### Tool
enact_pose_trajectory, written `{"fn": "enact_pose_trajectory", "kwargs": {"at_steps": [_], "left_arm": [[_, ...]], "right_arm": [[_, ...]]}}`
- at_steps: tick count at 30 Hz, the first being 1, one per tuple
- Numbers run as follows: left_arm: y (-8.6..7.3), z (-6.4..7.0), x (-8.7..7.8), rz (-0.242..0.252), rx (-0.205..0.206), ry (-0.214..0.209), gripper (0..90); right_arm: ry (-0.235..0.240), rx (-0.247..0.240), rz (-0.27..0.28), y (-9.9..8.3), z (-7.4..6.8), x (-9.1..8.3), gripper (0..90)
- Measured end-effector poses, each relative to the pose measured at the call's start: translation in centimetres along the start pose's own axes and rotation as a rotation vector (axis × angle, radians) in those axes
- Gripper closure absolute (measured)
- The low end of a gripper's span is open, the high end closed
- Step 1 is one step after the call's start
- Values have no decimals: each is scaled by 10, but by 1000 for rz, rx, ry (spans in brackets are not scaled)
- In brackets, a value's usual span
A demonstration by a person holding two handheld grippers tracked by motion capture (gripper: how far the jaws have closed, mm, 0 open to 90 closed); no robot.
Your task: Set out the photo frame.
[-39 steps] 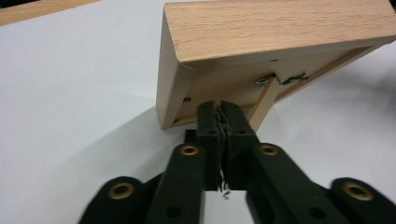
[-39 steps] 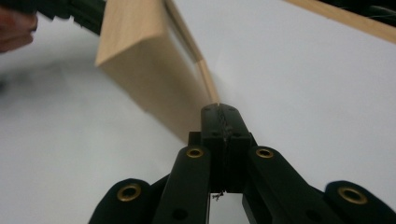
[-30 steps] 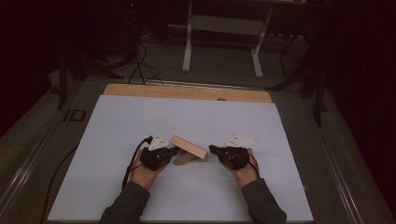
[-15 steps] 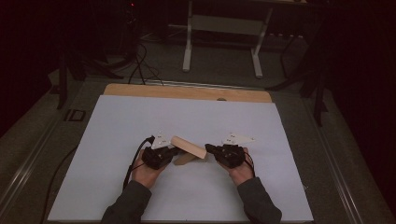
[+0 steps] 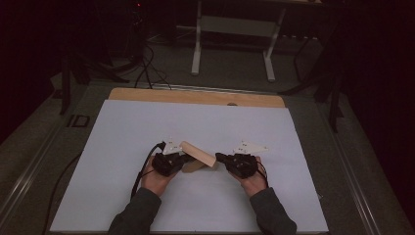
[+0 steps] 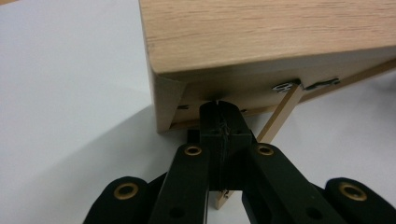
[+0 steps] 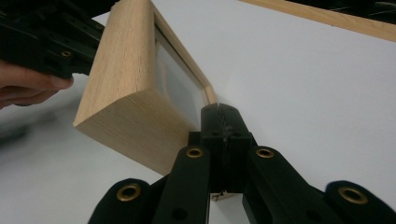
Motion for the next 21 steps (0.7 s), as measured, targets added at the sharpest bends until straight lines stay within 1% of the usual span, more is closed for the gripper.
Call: {"fn": "enact_pose_trajectory", "kwargs": {"at_steps": [12, 17, 21], "left_arm": [[5, -3, 3, -15, 9, 5, 900], [8, 0, -5, 6, 4, -7, 900], [10, 3, -9, 10, 5, -11, 899]], "right_arm": [[-1, -18, -4, -1, -6, -1, 896], [1, -21, -10, -3, -6, -2, 896], [2, -32, -12, -3, -9, -1, 896]]}}
Point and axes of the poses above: each handheld gripper's, and its own axes: x roughly forward along the jaws, y roughly out of its top, z roughly to its right, the point moved 6 cm from there along x, roughly forward along the jaws, and after that the axes turned 5 degrees about -z, right-handed, at the moved point
